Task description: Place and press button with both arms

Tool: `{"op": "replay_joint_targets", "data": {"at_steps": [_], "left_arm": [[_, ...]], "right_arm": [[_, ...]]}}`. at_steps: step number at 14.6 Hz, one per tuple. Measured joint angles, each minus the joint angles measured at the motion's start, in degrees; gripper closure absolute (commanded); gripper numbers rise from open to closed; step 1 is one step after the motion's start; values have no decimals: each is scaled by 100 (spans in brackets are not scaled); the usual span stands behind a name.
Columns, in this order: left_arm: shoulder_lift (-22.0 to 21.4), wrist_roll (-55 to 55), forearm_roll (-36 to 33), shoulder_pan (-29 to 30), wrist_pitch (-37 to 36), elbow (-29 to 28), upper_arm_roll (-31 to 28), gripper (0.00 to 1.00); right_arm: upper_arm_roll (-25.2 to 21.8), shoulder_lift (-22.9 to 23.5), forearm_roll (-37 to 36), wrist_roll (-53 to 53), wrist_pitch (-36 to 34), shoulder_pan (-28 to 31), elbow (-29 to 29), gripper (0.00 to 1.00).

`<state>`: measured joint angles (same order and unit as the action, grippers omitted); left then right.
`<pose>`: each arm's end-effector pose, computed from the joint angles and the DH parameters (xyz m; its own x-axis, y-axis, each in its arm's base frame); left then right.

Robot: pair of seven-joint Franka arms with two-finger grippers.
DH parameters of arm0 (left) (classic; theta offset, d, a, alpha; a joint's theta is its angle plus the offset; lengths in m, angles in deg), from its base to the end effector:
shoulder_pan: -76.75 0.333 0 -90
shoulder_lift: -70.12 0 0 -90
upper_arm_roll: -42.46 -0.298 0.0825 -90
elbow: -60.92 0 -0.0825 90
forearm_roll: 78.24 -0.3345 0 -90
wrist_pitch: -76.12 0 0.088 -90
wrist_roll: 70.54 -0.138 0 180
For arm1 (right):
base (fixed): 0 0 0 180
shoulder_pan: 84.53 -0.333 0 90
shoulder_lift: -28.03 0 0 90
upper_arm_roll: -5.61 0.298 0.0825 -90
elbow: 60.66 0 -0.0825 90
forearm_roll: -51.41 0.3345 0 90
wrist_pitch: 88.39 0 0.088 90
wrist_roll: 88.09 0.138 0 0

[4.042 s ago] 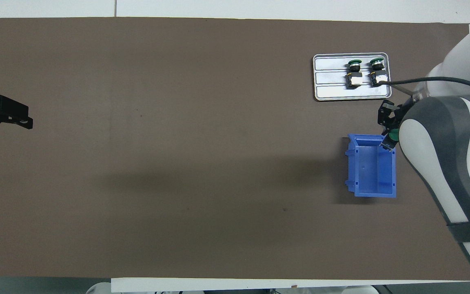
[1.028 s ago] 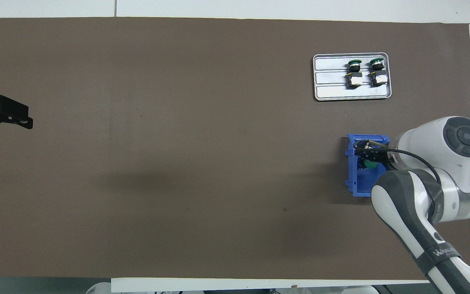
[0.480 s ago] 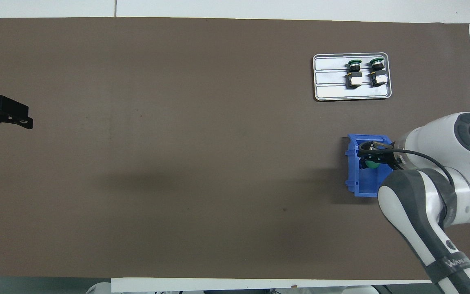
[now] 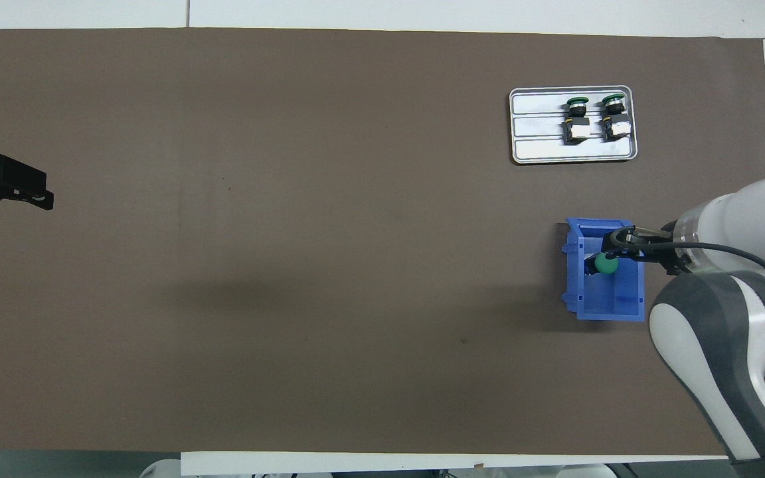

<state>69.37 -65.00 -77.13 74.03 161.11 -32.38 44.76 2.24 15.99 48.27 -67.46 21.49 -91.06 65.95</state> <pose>0.4834 -0.0454 0.5512 0.9911 0.0082 -0.1328 0.0091 -0.9999 0.0060 0.4332 0.0178 0.4328 0.9579 -0.2800 -0.0638 -0.2761 -0.9590 0.0642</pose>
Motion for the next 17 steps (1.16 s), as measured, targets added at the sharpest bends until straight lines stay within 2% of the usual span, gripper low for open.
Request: {"op": "replay_joint_targets", "data": {"at_steps": [4, 12, 17], "left_arm": [[0, 0, 0, 0, 0, 0, 0, 0], [0, 0, 0, 0, 0, 0, 0, 0], [0, 0, 0, 0, 0, 0, 0, 0]], "right_arm": [[2, -12, 412, -312, -1144, 2, -1063, 1], [26, 200, 442, -720, -2704, 123, -2860, 1], [29, 362, 445, -736, -2777, 143, -3079, 1]]}}
